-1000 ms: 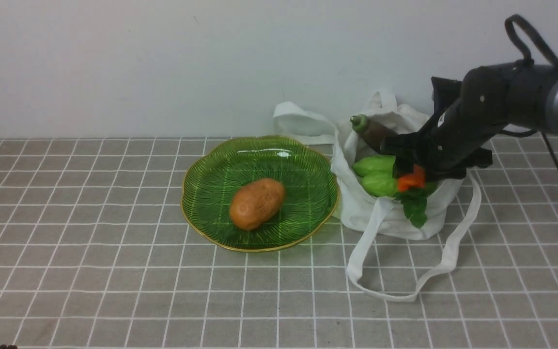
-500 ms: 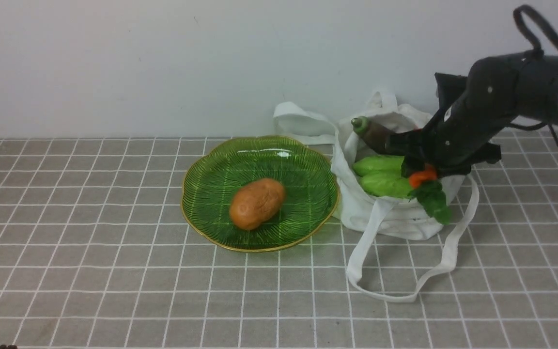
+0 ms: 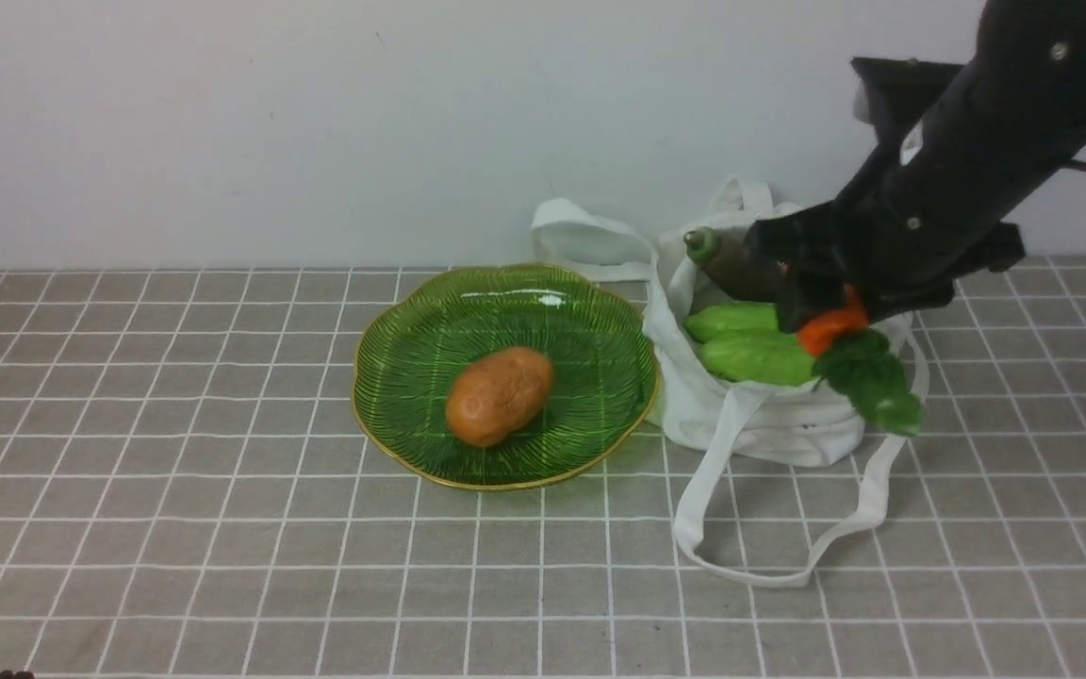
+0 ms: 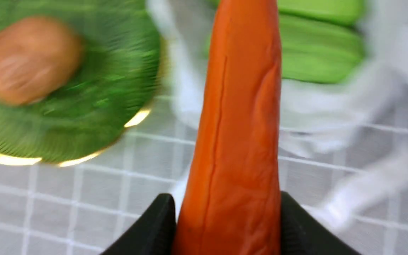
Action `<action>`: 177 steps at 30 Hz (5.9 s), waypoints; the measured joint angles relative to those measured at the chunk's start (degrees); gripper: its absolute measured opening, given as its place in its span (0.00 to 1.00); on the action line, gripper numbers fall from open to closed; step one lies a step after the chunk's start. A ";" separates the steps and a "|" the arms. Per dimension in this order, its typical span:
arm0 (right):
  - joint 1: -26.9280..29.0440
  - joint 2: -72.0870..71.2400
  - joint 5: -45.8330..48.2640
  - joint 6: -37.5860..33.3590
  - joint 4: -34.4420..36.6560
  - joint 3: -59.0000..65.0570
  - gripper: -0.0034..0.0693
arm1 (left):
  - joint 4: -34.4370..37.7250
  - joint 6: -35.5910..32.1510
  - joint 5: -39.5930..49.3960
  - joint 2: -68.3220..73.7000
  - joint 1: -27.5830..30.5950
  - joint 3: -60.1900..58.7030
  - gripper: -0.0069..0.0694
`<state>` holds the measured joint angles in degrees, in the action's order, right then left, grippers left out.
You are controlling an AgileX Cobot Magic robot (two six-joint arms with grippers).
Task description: Take vegetables from bag on grey coffee tablecloth place on plate.
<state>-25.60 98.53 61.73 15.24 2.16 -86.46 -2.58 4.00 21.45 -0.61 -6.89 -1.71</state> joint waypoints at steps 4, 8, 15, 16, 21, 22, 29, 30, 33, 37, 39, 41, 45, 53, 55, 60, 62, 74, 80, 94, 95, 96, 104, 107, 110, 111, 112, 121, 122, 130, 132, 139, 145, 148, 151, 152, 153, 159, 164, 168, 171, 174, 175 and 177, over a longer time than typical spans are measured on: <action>-5.66 1.79 -6.31 -3.58 0.53 0.00 0.48 | 0.00 0.00 0.00 0.00 0.00 0.00 0.08; -9.57 7.26 -18.56 -2.24 0.84 0.00 0.48 | 0.00 0.00 0.00 0.00 0.00 0.00 0.08; -9.35 18.43 -33.25 9.98 0.85 0.00 0.48 | 0.00 0.00 0.00 0.00 0.00 0.00 0.08; -9.35 18.70 -33.53 10.42 0.85 0.00 0.48 | 0.00 0.00 0.00 0.00 0.00 0.00 0.08; -9.29 23.59 -38.25 12.37 0.81 0.00 0.48 | 0.00 0.00 0.00 0.00 0.00 0.00 0.08; -9.29 23.74 -38.38 12.40 0.81 0.00 0.48 | 0.00 0.00 0.00 0.00 0.00 0.00 0.08; -9.29 23.81 -39.43 12.46 0.86 0.00 0.58 | 0.00 0.00 0.00 0.00 0.00 0.00 0.08; -9.29 23.81 -39.43 12.46 0.86 0.00 0.59 | 0.00 0.00 0.00 0.00 0.00 0.00 0.08; -9.29 23.39 -38.85 12.51 0.92 0.00 0.78 | 0.00 0.00 0.00 0.00 0.00 0.00 0.08; -9.07 21.78 -34.86 12.25 0.86 -1.42 0.90 | 0.00 0.00 0.00 0.00 0.00 0.00 0.08; -8.81 19.27 -29.97 11.42 0.60 -4.32 0.93 | 0.00 0.00 0.00 0.00 0.00 0.00 0.08; -8.52 16.76 -24.42 9.72 -0.13 -7.86 0.93 | 0.00 0.00 0.00 0.00 0.00 0.00 0.08; -8.44 11.36 -9.95 3.58 -1.80 -16.93 0.89 | 0.00 0.00 0.00 0.00 0.00 0.00 0.08; -8.44 1.57 9.59 -11.58 -5.43 -33.86 0.59 | 0.00 0.00 0.00 0.00 0.00 0.00 0.08; -8.44 -1.09 10.36 -12.96 -6.06 -34.43 0.48 | 0.00 0.00 0.00 0.00 0.00 0.00 0.08; -8.44 -8.15 11.47 -14.03 -5.85 -34.63 0.21 | 0.00 0.00 0.00 0.00 0.00 0.00 0.08; -8.44 -11.19 11.47 -14.19 -5.22 -34.04 0.13 | 0.00 0.00 0.00 0.00 0.00 0.00 0.08; -8.44 -46.40 11.57 -13.17 -8.81 -2.35 0.03 | 0.00 0.00 0.00 0.00 0.00 0.00 0.08; -8.44 -64.49 -0.84 -9.86 -7.57 23.75 0.03 | 0.00 0.00 0.00 0.00 0.00 0.00 0.08; -8.44 -77.47 -45.91 -9.37 -6.41 64.26 0.03 | 0.00 0.00 0.00 0.00 0.00 0.00 0.08; -8.44 -77.47 -46.25 -9.37 -6.41 64.55 0.03 | 0.00 0.00 0.00 0.00 0.00 0.00 0.08; -8.44 -77.47 -46.26 -9.37 -6.41 64.85 0.03 | 0.00 0.00 0.00 0.00 0.00 0.00 0.08; -8.44 -77.47 -44.22 -9.19 -6.41 65.14 0.03 | 0.00 0.00 0.00 0.00 0.00 0.00 0.08; -8.44 -77.47 -43.72 -9.20 -6.41 65.14 0.03 | 0.00 0.00 0.00 0.00 0.00 0.00 0.08; -8.44 -77.47 -42.49 -9.20 -6.45 65.14 0.03 | 0.00 0.00 0.00 0.00 0.00 0.00 0.08; -8.44 -77.47 -42.41 -9.20 -6.45 65.14 0.03 | 0.00 0.00 0.00 0.00 0.00 0.00 0.08; -8.44 -77.47 -42.35 -9.20 -6.99 65.14 0.03 | 0.00 0.00 0.00 0.00 0.00 0.00 0.08; -5.19 -79.98 -42.49 -9.36 -8.11 67.32 0.03 | 0.00 0.00 0.00 0.00 0.00 0.00 0.08; -4.21 -80.49 -42.49 -9.37 -8.06 67.97 0.03 | 0.00 0.00 0.00 0.00 0.00 0.00 0.08; 12.43 -91.97 -41.96 -13.40 -3.11 79.25 0.03 | 0.00 0.00 0.00 0.00 0.00 0.00 0.08; 15.01 -94.98 -41.74 -15.24 -1.37 81.10 0.03 | 0.00 0.00 0.00 0.00 0.00 0.00 0.08; 18.32 -99.16 -41.33 -16.96 0.68 85.20 0.03 | 0.00 0.00 0.00 0.00 0.00 0.00 0.08; 18.79 -99.19 -38.97 -16.96 -0.43 87.50 0.03 | 0.00 0.00 0.00 0.00 0.00 0.00 0.08; 18.92 -99.19 -39.03 -16.67 -0.66 87.50 0.03 | 0.00 0.00 0.00 0.00 0.00 0.00 0.08; 18.97 -99.19 -39.03 -16.57 -0.91 87.50 0.03 | 0.00 0.00 0.00 0.00 0.00 0.00 0.08; 18.97 -99.19 -39.03 -16.57 -0.91 87.50 0.03 | 0.00 0.00 0.00 0.00 0.00 0.00 0.08; 19.46 -99.19 -39.08 -16.57 -1.08 87.50 0.03 | 0.00 0.00 0.00 0.00 0.00 0.00 0.08; 22.09 -99.19 -39.15 -16.55 -1.51 87.54 0.03 | 0.00 0.00 0.00 0.00 0.00 0.00 0.08; 22.35 -99.19 -39.19 -16.55 -1.62 87.54 0.03 | 0.00 0.00 0.00 0.00 0.00 0.00 0.08; 22.20 -99.19 -39.19 -16.55 -1.62 87.54 0.03 | 0.00 0.00 0.00 0.00 0.00 0.00 0.08; 21.54 -99.19 -39.19 -16.55 -1.62 87.54 0.03 | 0.00 0.00 0.00 0.00 0.00 0.00 0.08; 20.55 -99.19 -39.19 -16.55 -1.86 87.59 0.03 | 0.00 0.00 0.00 0.00 0.00 0.00 0.08; 20.44 -99.19 -39.26 -16.55 -2.16 87.56 0.03 | 0.00 0.00 0.00 0.00 0.00 0.00 0.08; 20.38 -99.19 -39.25 -16.55 -2.16 87.56 0.03 | 0.00 0.00 0.00 0.00 0.00 0.00 0.08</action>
<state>-5.21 -0.66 22.48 -1.32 0.00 1.11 -2.58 4.00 21.45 -0.61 -6.89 -1.71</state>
